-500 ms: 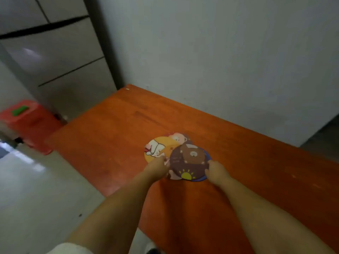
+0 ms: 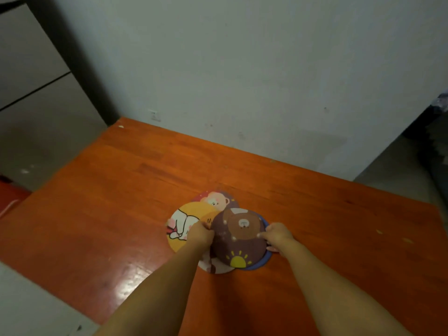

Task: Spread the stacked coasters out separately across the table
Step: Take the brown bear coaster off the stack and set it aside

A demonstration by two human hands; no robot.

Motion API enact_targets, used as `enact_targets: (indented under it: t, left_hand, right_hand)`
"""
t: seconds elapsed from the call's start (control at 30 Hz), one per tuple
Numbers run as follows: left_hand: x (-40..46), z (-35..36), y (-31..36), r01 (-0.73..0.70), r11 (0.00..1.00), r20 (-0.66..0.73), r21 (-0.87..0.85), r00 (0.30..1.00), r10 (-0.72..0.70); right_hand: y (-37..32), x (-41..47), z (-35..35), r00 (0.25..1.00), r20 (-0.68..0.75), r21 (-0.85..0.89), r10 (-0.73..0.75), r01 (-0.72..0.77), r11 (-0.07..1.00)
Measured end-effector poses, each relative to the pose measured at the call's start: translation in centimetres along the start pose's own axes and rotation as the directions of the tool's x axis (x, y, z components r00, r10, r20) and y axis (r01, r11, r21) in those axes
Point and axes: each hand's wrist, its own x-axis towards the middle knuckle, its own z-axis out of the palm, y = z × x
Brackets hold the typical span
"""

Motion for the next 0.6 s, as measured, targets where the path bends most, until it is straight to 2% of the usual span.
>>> enact_targets:
  t: [0.1, 0.23, 0.33, 0.43, 0.6]
  left_hand:
    - [-0.5, -0.3, 0.3, -0.032, 0.999, 0.008, -0.035, 0.999, 0.033]
    - [-0.7, -2.8, -0.2, -0.083, 0.992, -0.008, -0.095, 0.997, 0.083]
    - [-0.2, -5.8, -1.9, -0.059, 0.981, -0.011, -0.183, 0.998, 0.058]
    - [1.0, -9.5, -4.8, -0.044, 0.971, -0.052, -0.234, 0.998, 0.033]
    - [3.9, -16.3, -12.0, -0.011, 0.971, -0.053, -0.239, 0.999, -0.001]
  right_hand:
    - [-0.7, -0.3, -0.2, 0.996, -0.031, -0.141, -0.085, 0.080, 0.987]
    - [-2.8, -1.5, 0.6, 0.973, -0.089, -0.167, -0.213, 0.197, 0.966]
    - [-4.9, -2.7, 2.9, 0.959, -0.073, -0.187, -0.274, 0.257, 0.948]
    - [-7.3, -3.5, 6.2, 0.956, -0.001, -0.176, -0.294, 0.289, 0.941]
    - [-12.5, -4.7, 14.0, 0.958, 0.026, -0.140, -0.284, 0.285, 0.948]
